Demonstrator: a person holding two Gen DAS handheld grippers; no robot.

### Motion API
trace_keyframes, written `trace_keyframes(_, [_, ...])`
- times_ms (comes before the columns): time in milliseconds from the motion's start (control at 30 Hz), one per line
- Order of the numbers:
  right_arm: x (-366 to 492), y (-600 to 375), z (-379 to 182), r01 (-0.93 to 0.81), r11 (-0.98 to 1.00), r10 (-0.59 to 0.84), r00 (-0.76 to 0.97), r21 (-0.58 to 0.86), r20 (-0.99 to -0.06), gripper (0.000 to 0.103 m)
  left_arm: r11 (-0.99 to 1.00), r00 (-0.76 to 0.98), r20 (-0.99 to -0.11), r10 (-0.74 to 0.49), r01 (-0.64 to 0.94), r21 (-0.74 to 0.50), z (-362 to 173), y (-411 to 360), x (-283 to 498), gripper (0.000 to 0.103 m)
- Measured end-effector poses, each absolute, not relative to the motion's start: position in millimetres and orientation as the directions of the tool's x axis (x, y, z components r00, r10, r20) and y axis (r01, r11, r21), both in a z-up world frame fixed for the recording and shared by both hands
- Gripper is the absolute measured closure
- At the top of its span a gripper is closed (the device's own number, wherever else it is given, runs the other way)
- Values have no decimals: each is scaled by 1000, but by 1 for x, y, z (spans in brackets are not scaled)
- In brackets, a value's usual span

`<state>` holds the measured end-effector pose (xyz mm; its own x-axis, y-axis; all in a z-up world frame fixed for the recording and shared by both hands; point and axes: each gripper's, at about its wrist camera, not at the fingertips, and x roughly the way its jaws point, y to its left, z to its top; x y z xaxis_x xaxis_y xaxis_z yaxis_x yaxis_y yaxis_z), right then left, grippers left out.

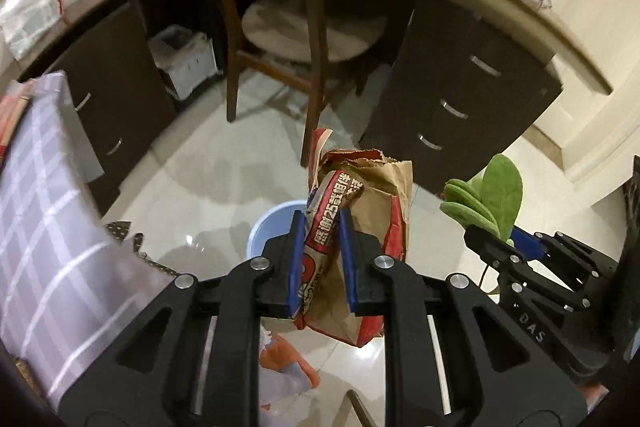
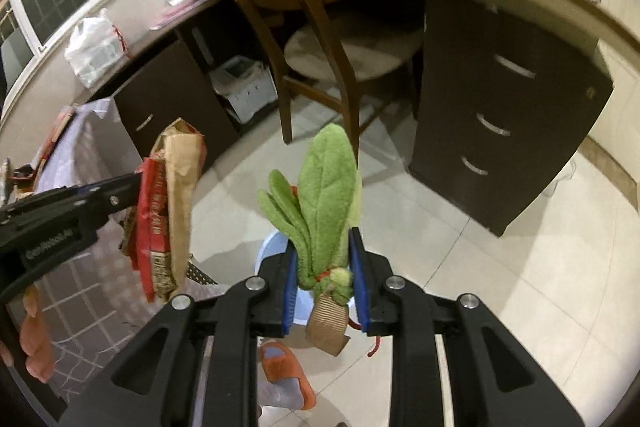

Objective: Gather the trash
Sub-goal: 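Carry both items over the blue wastebasket and open both grippers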

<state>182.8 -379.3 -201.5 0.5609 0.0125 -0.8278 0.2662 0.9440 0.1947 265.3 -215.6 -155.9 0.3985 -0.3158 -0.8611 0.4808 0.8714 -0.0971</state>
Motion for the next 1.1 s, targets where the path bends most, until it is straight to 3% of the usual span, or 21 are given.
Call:
trace_keyframes(267, [204, -386, -234, 286, 935, 42, 502, 212, -864, 80, 878, 338, -912, -234, 477, -48, -209, -233, 291, 77])
trace_keyframes(333, [209, -384, -239, 278, 934, 60, 494, 223, -868, 80, 890, 318, -921, -223, 452, -60, -216, -228, 295, 68])
trace_keyframes(367, [214, -382, -242, 270, 935, 71, 489, 228, -870, 79, 897, 323, -921, -219, 439, -59, -217, -224, 296, 59])
trace_keyframes(400, [218, -379, -243, 264, 937, 76, 484, 229, -872, 80, 900, 329, -919, -215, 433, -55, -217, -221, 296, 57])
trace_keyframes(533, [231, -366, -245, 228, 945, 95, 495, 235, -864, 74, 913, 346, -920, -186, 408, -32, -215, -208, 298, 57])
trace_keyframes(600, [233, -360, -242, 211, 951, 91, 507, 226, -857, 54, 917, 352, -919, -177, 398, -25, -212, -204, 297, 57])
trace_keyframes(1100, [209, -360, -240, 237, 947, 82, 475, 218, -876, 54, 912, 364, -911, -194, 410, -30, -200, -200, 279, 56])
